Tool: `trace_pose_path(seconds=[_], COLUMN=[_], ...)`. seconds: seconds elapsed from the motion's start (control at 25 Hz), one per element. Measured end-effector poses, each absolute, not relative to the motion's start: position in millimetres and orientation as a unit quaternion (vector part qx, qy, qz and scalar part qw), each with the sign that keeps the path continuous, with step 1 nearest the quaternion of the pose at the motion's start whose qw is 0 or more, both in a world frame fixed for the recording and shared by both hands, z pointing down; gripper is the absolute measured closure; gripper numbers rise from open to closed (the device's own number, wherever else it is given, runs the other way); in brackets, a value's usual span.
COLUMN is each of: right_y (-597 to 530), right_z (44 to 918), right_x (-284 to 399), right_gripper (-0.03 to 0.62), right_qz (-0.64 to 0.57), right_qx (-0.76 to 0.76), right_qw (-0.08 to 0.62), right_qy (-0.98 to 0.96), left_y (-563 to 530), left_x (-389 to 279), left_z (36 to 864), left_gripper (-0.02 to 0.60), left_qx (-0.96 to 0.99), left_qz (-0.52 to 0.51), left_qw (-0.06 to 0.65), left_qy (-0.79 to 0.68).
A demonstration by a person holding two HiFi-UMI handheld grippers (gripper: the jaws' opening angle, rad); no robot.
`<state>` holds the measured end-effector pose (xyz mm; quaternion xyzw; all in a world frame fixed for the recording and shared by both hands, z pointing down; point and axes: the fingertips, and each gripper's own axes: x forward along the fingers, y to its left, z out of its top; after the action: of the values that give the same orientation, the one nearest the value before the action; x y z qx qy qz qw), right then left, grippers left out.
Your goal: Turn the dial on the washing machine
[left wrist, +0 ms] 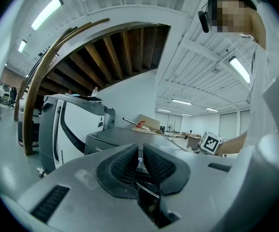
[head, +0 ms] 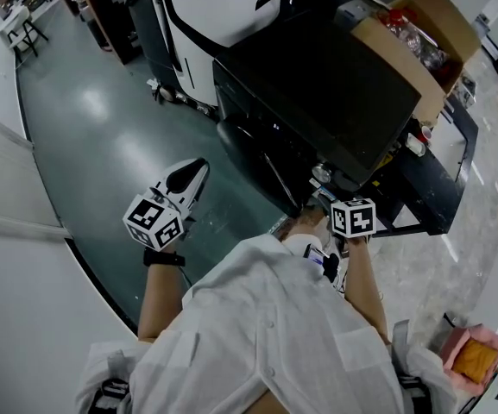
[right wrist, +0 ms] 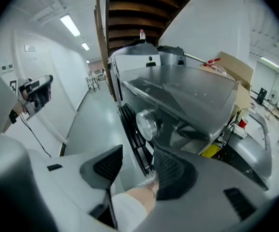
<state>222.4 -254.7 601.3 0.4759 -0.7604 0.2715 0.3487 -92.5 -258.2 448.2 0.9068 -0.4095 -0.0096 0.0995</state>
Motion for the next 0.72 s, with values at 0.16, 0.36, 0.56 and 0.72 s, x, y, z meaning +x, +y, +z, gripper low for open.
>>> trace_pose_path(seconds=[0.16,0.36,0.56,0.72], right_y=[-251,-238,-219,-212], right_z=[539,445,385,368], right_x=[236,252,261,262], right_gripper=[0.4,0.521,0.592,0.592], right_qz=[0.204,0.08,-0.013,-0.037], right_qx=[0.511,0.545,0.567,0.571], right_qw=[0.247,0.085,0.025,0.016], right_qy=[-0.798,-0.83,-0.824,-0.82], left_y=[-257,-254,-244,-238], left_x=[-97,-104,-107,-113], left_z=[444,434,418,406], left_gripper=[0.565,0.565,0.565,0.565], left_qx=[0.906,0.906,0.909,0.908], left_qz=[-0.007,-0.004,0.004,0.008], left_qw=[0.092,0.079,0.059,0.045], left_qy=[-0.412,-0.416,-0.412,-0.417])
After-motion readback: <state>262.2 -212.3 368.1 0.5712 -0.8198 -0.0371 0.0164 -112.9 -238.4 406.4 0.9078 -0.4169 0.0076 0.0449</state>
